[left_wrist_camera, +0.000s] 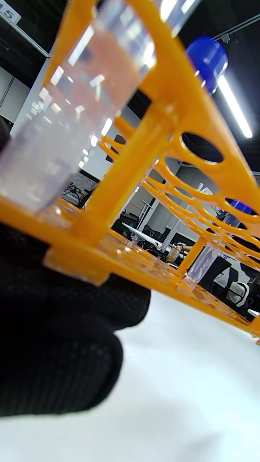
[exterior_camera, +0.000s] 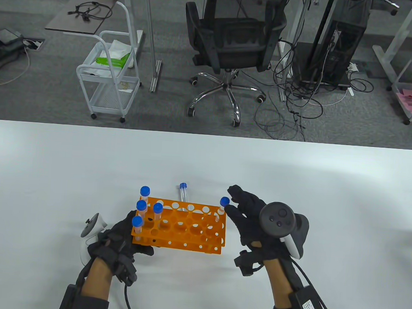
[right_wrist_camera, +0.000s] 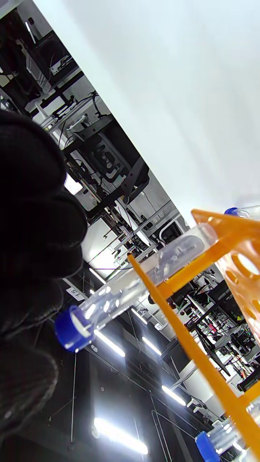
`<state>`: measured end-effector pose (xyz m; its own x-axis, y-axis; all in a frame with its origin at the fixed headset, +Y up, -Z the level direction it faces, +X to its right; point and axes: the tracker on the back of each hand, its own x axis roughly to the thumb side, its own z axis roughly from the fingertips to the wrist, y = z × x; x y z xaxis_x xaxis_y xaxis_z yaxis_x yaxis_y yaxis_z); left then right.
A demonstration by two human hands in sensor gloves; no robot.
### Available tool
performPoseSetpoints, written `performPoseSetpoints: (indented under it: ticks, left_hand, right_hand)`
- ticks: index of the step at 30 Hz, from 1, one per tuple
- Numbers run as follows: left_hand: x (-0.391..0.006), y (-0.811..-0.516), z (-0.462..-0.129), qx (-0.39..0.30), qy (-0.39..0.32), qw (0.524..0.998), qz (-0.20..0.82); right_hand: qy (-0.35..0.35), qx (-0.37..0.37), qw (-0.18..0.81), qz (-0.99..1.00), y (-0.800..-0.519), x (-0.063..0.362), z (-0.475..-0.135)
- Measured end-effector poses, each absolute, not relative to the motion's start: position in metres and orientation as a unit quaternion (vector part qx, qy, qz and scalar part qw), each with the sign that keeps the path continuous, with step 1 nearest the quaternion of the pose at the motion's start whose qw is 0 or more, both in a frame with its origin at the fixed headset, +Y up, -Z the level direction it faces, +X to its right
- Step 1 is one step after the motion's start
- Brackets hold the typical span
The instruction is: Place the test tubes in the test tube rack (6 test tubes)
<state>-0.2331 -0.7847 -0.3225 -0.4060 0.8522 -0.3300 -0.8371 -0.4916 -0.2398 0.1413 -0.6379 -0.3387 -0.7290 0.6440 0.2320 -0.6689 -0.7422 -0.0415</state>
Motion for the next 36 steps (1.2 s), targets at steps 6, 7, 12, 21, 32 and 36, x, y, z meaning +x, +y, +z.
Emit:
performPoseSetpoints:
  ticks: [6, 7, 12, 21, 32, 36]
  left_hand:
    - [-0.248, -0.778, -0.321, -0.183, -0.021, 0.490, 0.852]
    - [-0.251, -0.777, -0.320, -0.178, -0.022, 0.486, 0.855]
    - [-0.261, -0.775, -0.318, -0.159, -0.019, 0.479, 0.863]
    - [-0.277, -0.775, -0.317, -0.137, -0.010, 0.477, 0.868]
    - [-0.295, -0.774, -0.312, -0.110, 0.002, 0.476, 0.872]
    - [-0.298, -0.772, -0.311, -0.106, -0.002, 0.472, 0.875]
  right_hand:
    - [0.003, 0.072, 0.372, 0.925, -0.638, 0.137, -0.356]
    - [0.003, 0.070, 0.372, 0.926, -0.639, 0.134, -0.361]
    - [0.013, 0.057, 0.340, 0.939, -0.642, 0.121, -0.383]
    - [0.052, 0.032, 0.296, 0.953, -0.668, 0.091, -0.444]
    - [0.103, -0.006, 0.241, 0.965, -0.720, 0.047, -0.489]
    - [0.095, 0.016, 0.174, 0.980, -0.740, 0.014, -0.494]
